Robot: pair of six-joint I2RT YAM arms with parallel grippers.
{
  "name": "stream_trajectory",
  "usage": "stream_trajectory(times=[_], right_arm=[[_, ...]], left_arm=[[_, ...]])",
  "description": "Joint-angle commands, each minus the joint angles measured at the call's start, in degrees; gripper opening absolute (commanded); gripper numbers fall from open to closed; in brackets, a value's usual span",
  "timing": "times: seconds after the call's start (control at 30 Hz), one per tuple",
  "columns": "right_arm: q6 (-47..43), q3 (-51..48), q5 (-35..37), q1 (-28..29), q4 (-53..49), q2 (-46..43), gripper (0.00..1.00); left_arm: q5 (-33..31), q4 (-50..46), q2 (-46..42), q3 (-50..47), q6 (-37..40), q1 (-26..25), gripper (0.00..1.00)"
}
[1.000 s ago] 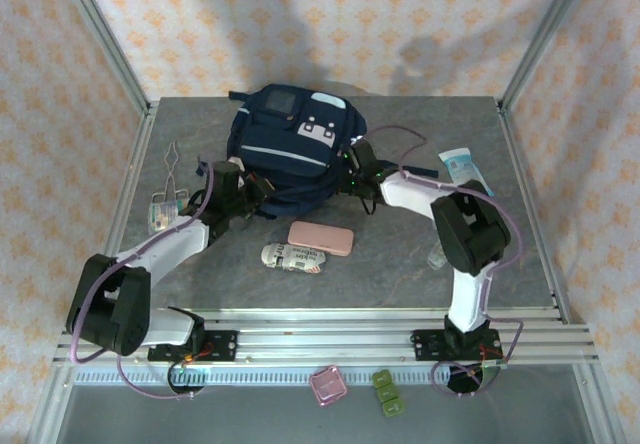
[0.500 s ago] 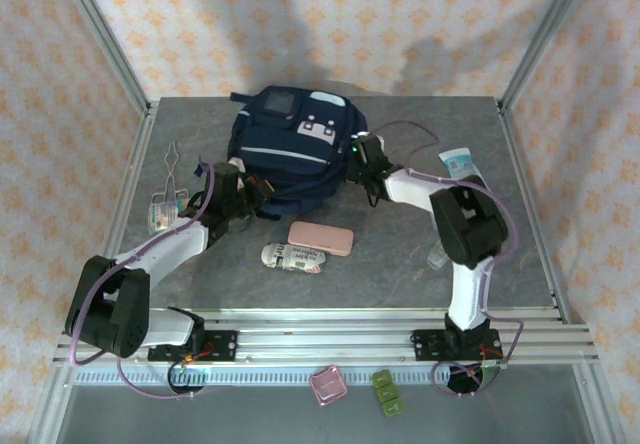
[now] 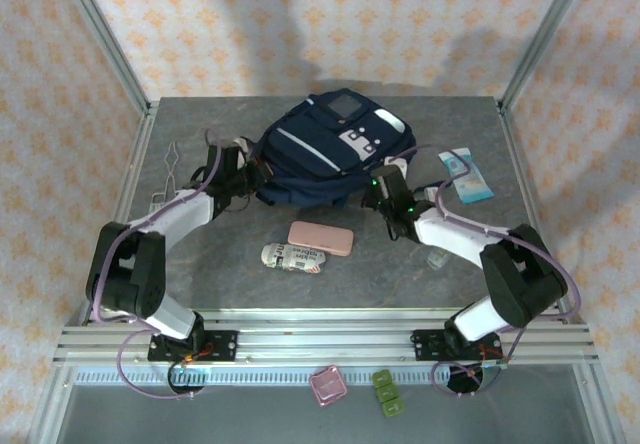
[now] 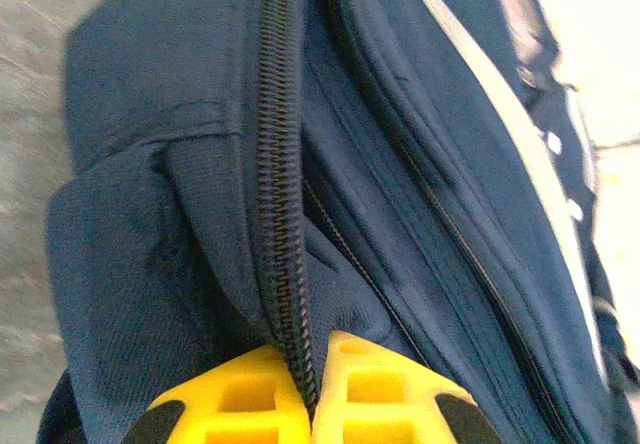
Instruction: Pack the student bag
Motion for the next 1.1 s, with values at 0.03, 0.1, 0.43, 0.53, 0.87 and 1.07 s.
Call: stream_trajectory(times=[0.03, 0.1, 0.43, 0.53, 0.87, 1.07], right_arm=[[3.89, -0.45, 8.97, 5.98, -1.69, -3.96, 0.00], [4.57, 0.21, 7.47, 8.29, -1.01, -3.48, 0.00], [4.59, 6.55, -2.64, 9.94, 3.98, 6.05, 0.08], [4.34, 5.75, -6.22, 8.67, 4.56, 3.20, 0.31], [6.63, 10.25, -20.80, -6.05, -1.34, 3.53, 0.51], [7.49, 16.73, -17.88, -14.53, -6.11, 8.59, 0.66]], left_arm=[[-13.16, -1.50, 6.72, 8.55, 5.23, 4.33, 0.00], [-15.18, -2.50, 10.43, 12.44, 5.60, 4.51, 0.00], [-17.73, -5.80, 19.05, 26.03, 3.59, 5.44, 0.33], [-15.68, -3.20, 14.45, 20.83, 2.35, 5.28, 0.48], [-11.32, 5.08, -3.49, 0.45, 2.75, -1.71, 0.58], [-10.82, 15.32, -11.29, -10.48, 1.21, -7.94, 0.64]])
